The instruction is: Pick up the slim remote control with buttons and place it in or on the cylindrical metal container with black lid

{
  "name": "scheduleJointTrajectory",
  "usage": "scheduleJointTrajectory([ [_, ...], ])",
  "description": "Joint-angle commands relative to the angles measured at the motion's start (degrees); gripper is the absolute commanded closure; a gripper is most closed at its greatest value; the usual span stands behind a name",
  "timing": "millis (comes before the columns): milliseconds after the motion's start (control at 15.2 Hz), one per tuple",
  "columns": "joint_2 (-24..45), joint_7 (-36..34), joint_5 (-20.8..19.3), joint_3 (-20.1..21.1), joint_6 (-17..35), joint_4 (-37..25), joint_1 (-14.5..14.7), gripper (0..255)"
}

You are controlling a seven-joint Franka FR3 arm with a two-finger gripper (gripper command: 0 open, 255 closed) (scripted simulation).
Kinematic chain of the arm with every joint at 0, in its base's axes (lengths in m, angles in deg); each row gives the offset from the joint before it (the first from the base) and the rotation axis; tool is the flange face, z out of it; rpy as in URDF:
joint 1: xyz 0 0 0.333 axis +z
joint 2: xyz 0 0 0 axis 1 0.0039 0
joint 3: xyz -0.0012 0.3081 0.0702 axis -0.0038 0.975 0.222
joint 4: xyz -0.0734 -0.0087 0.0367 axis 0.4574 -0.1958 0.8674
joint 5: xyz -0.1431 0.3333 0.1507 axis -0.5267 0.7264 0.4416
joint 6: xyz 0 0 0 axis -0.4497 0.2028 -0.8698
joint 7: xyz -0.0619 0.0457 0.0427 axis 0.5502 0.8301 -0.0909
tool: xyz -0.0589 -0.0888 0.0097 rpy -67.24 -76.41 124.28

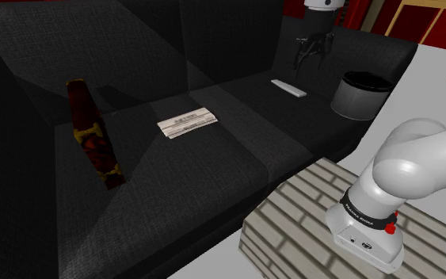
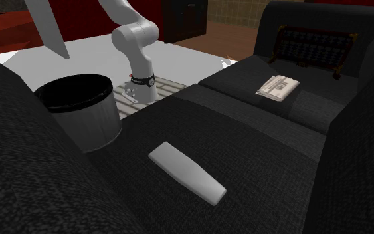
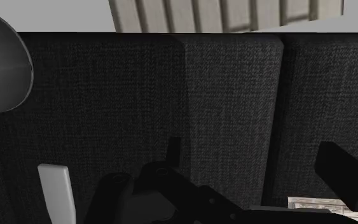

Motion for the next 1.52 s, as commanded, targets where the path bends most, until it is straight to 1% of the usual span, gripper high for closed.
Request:
scheduleJointTrajectory([
  [0,0.0,0.0,0.0,0.0,0.0,0.0,0.0,0],
  [396,7.66,6.78,-2.74,-6.93,7.38,-0.88,-1.81,0],
  [792,17.58,13.86,-3.25,-13.61,14.18,-4.45,-2.82,0],
  [1122,27.29,20.46,-1.23,-18.85,18.88,-9.45,-3.15,0],
  [1452,38.25,28.01,3.53,-23.29,22.1,-16.3,-3.75,0],
])
